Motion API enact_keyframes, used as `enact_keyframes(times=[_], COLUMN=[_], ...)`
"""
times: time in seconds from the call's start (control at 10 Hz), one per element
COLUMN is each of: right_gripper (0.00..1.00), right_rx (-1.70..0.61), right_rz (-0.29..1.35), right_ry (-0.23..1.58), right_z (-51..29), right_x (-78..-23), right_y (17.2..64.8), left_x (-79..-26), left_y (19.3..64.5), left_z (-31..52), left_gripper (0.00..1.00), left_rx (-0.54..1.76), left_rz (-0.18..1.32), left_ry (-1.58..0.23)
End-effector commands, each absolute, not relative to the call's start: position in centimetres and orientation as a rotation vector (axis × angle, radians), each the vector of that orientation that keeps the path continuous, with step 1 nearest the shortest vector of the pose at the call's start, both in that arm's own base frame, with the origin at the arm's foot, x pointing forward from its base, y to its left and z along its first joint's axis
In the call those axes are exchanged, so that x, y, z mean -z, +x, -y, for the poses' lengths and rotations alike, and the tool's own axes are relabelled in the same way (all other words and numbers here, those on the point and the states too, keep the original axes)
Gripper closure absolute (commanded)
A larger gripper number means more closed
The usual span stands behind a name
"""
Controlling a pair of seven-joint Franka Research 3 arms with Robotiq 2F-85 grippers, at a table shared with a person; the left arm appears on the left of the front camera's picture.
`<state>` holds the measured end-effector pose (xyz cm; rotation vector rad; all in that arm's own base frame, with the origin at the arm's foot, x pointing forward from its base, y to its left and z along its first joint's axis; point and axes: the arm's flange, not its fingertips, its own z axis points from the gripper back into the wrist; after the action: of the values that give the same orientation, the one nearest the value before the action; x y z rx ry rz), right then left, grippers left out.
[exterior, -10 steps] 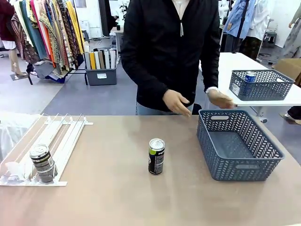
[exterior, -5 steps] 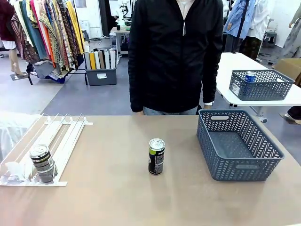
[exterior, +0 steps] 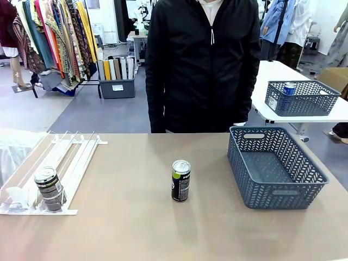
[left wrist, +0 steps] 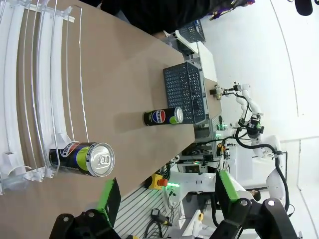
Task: Retrieve and store the cans from the dispenser.
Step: Pick up one can from the Automatic Can Dispenser and place it in the middle of the table.
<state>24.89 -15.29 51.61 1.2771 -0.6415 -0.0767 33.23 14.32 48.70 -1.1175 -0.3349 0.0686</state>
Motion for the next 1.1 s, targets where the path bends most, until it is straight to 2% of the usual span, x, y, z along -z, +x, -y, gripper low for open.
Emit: enact_keyframes(times=[0.0,0.3,0.7,0.8,0.9,1.0], right_gripper=[0.0,0.0,0.0,0.0,0.0,0.0], right_rx=[0.06,0.06,0.06,0.06,0.06,0.06], right_rz=[0.675,0.675,0.675,0.675,0.675,0.675], right_ry=[1.294,1.294,1.294,1.294,1.294,1.294], right_z=[15.2,15.2,15.2,15.2,15.2,15.2], right_x=[-51.9,-51.9,-51.9,-51.9,-51.9,-51.9], right_y=[25.2,25.2,25.2,25.2,25.2,25.2], left_x=[-48.7,-52.0,-52.5,-52.7,-52.8,-52.1], left_y=[33.2,35.9,38.6,38.8,39.2,38.2], left_z=[-14.3,-5.3,4.1,4.7,5.0,5.6], left_gripper=[0.0,0.0,0.0,0.0,0.0,0.0], left_rx=[-0.069,-0.009,0.069,0.043,0.05,0.049], left_rz=[0.335,0.138,0.048,0.081,0.132,0.096], left_ry=[-1.117,-0.536,-0.06,0.029,0.046,-0.051])
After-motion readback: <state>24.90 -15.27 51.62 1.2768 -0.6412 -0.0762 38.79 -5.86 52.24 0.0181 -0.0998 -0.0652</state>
